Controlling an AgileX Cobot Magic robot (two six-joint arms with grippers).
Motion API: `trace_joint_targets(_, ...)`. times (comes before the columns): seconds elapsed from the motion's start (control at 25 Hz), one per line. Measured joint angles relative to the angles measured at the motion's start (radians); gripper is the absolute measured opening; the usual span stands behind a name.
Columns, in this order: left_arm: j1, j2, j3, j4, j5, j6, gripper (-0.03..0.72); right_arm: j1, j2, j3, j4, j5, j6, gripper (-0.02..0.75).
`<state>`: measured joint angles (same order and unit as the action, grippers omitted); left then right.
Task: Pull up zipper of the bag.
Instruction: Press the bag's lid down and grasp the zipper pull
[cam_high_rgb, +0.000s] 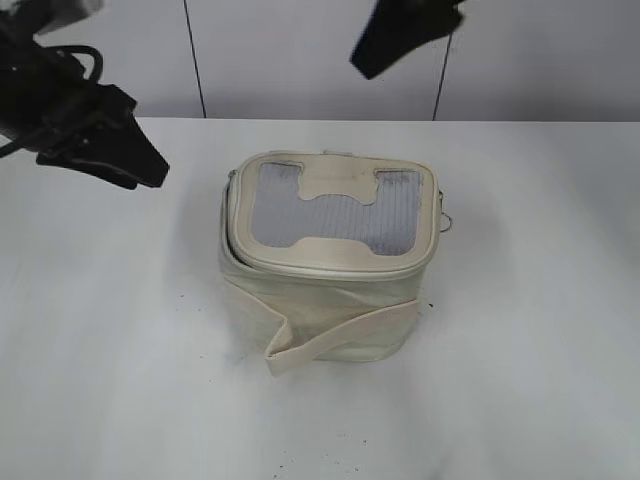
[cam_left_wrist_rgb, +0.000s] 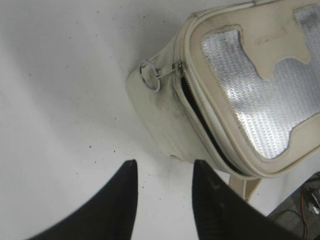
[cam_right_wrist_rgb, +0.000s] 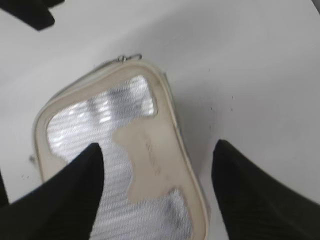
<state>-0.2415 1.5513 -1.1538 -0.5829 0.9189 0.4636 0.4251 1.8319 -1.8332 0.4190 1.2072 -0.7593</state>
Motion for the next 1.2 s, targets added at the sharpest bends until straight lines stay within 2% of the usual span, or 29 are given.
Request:
trace_joint_targets(0.16, 0.000, 0.096, -0.066, 0.000, 0.031, 0.000, 0.293, 0.062, 0.223, -0.236, 0.001, 0.001, 0.004, 0.507)
trace_joint_targets(0.28, 0.000, 0.132, -0.110, 0.001, 0.052, 0.001, 0.295, 0.082, 0.323, -0.318, 0.015, 0.001, 0.005, 0.501)
trace_joint_targets(0.52, 0.001, 0.159, -0.176, -0.002, 0.076, 0.002, 0.295, 0.086, 0.389, -0.327, 0.019, 0.003, 0.023, 0.501)
trace_joint_targets(0.8, 0.001, 0.165, -0.181, -0.002, 0.088, 0.002, 0.297, 0.086, 0.402, -0.271, 0.016, 0.004, 0.026, 0.501)
trace_joint_targets(1.12, 0.001, 0.183, -0.181, 0.003, 0.101, 0.003, 0.363, 0.085, 0.445, -0.270, -0.004, 0.004, 0.024, 0.498)
trace_joint_targets(1.2, 0.000, 0.193, -0.181, 0.015, 0.102, 0.010, 0.368, 0.085, 0.457, -0.270, -0.002, 0.004, 0.023, 0.478)
